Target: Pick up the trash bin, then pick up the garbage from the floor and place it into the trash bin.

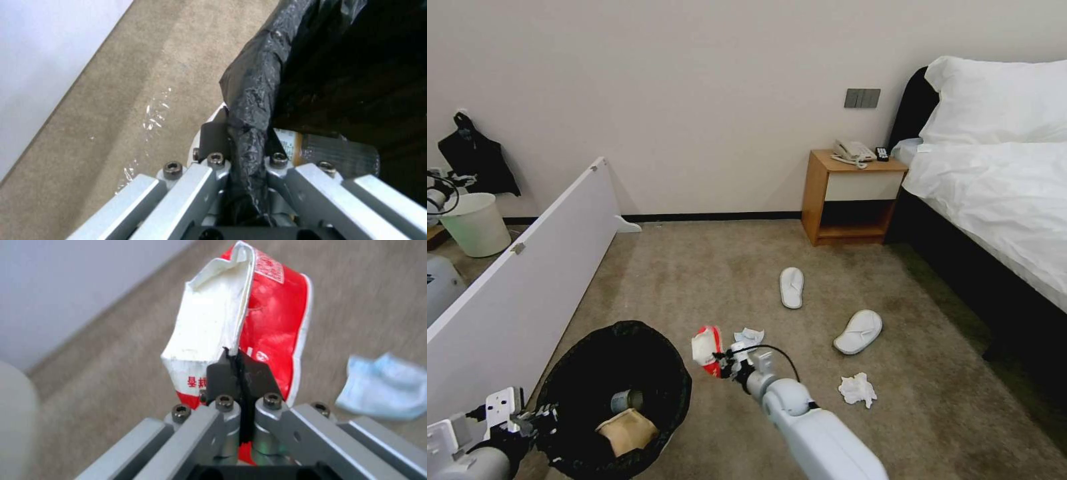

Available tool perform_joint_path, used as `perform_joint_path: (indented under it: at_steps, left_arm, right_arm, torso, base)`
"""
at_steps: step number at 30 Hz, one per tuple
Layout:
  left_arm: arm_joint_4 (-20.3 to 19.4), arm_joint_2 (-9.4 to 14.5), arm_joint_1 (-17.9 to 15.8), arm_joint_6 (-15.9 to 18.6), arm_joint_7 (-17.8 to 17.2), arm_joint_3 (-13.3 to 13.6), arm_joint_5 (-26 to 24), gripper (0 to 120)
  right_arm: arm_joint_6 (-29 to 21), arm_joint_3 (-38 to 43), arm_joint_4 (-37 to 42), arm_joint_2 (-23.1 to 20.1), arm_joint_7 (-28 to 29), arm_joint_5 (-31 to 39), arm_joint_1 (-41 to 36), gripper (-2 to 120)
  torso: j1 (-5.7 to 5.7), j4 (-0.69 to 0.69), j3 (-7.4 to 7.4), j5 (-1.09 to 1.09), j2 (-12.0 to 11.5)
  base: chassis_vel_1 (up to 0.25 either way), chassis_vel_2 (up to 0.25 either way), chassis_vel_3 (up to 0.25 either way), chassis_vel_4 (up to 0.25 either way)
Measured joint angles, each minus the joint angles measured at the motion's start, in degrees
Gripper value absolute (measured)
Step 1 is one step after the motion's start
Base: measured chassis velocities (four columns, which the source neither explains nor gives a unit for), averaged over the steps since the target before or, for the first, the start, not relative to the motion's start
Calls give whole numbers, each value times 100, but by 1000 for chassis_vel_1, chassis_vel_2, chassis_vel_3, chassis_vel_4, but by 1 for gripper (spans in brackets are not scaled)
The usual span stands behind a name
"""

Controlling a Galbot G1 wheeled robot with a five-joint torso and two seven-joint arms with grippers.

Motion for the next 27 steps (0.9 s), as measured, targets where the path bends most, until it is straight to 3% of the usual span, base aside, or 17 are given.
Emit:
perform_joint_path:
  at_steps: [5, 8, 12, 13, 14, 20, 27]
  left_arm:
    - [30, 53, -29, 0, 15, 61, -10, 2]
    - [63, 108, -56, 0, 30, 113, -13, 2]
    - [72, 128, -55, 0, 41, 135, -13, 2]
    - [73, 130, -55, 0, 50, 139, -12, 2]
    - [73, 130, -55, 0, 50, 139, -12, 2]
    - [50, 115, -104, 0, 52, 163, -6, 2]
    - [45, 73, -148, 0, 48, 207, 58, 2]
  right_arm:
    - [-107, 21, 848, -361, 99, 277, -159, 0]
    - [-195, 91, 1768, -791, 218, 635, -328, 0]
    - [-245, 133, 2273, -1068, 295, 889, -380, 0]
    - [-291, 171, 2735, -1392, 364, 1170, -391, 0]
    - [-291, 171, 2735, -1392, 364, 1170, -391, 0]
    - [-387, 346, 4045, -2493, 609, 2182, -344, 0]
    - [-285, 498, 4748, -2883, 623, 2805, -288, 0]
  torso:
    - [0, 1, 0, 1, 0]
    - [0, 1, 0, 2, 0]
    - [0, 0, 0, 1, 0]
    - [0, 0, 0, 1, 1]
    - [0, 0, 0, 1, 1]
    - [0, -1, 0, 2, 0]
    - [0, 2, -1, 1, 0]
  base:
    - [0, 0, 0, 0]
    - [0, 0, 0, 0]
    - [0, 0, 0, 0]
    - [0, 0, 0, 0]
    - [0, 0, 0, 0]
    - [0, 0, 0, 0]
    - [0, 0, 0, 0]
